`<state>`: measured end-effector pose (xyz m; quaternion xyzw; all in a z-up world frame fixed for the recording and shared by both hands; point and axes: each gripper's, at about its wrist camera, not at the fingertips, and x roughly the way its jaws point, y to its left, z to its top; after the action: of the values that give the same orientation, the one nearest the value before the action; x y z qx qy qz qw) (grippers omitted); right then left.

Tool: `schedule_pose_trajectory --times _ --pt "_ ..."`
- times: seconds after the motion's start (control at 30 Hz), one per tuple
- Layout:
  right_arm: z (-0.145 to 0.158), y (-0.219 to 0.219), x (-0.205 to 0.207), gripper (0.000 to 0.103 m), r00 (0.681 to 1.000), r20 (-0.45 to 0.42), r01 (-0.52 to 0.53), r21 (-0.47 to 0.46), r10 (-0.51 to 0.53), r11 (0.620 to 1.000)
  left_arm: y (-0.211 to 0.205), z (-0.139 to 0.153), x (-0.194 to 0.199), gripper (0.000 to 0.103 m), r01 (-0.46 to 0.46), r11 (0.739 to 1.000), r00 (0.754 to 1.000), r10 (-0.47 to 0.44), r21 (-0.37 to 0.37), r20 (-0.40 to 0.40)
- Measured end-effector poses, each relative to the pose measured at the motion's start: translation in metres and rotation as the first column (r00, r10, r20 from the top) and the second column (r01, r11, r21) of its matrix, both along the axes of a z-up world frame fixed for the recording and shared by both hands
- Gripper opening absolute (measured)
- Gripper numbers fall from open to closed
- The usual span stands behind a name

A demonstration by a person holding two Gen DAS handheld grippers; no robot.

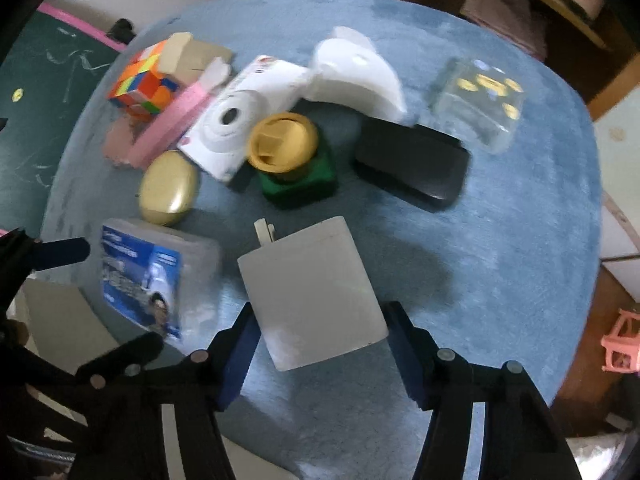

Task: Organize rigid objects
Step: 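Grasp the blue dental floss box with the left tool while the right tool grasps the white charger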

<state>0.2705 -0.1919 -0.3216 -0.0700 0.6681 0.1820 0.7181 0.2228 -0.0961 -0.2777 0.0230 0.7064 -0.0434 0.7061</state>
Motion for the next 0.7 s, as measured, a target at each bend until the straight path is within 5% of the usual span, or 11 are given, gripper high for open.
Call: schedule_pose_trajectory --times 0.4,0.7 --pt "0.007 -0.061 0.004 0.063 0.973 -0.063 0.226 0.094 -0.221 0.970 -0.016 -0.011 0.015 0.102 -0.132 0.991 0.991 0.132 0.010 -0.018" --pt "0.013 -0.092 0.001 0.063 0.965 -0.071 0.261 0.128 -0.254 0.957 0.000 -0.027 0.023 0.097 -0.313 0.950 0.948 0.312 -0.009 -0.061"
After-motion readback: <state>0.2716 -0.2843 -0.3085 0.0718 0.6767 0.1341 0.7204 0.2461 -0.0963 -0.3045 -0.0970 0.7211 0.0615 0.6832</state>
